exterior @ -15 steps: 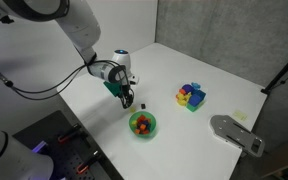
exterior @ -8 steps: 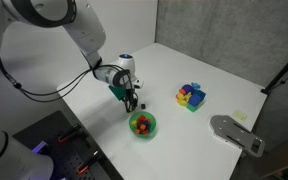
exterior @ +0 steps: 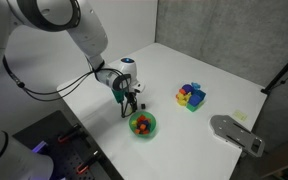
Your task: Pick up the small yellow block from the table and put it in the green bowl
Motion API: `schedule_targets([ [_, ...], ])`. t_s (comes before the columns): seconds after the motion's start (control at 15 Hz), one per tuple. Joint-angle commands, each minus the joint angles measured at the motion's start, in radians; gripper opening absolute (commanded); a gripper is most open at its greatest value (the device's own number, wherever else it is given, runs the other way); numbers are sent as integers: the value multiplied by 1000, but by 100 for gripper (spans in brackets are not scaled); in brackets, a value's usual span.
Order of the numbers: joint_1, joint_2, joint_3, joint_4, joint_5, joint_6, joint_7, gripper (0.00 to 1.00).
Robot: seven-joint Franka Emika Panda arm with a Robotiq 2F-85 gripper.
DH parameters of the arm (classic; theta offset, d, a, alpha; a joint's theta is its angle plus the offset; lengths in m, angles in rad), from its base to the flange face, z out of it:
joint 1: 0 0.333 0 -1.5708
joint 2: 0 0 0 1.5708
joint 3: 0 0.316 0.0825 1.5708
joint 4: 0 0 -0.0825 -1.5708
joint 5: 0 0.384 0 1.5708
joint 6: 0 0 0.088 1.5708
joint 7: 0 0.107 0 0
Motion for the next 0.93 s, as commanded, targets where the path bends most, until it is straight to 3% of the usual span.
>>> schedule_targets([
  [0.0,11,19,-7,13,47,15,44,100],
  [0.87,33,25,-26,-7,165,93,166,100],
])
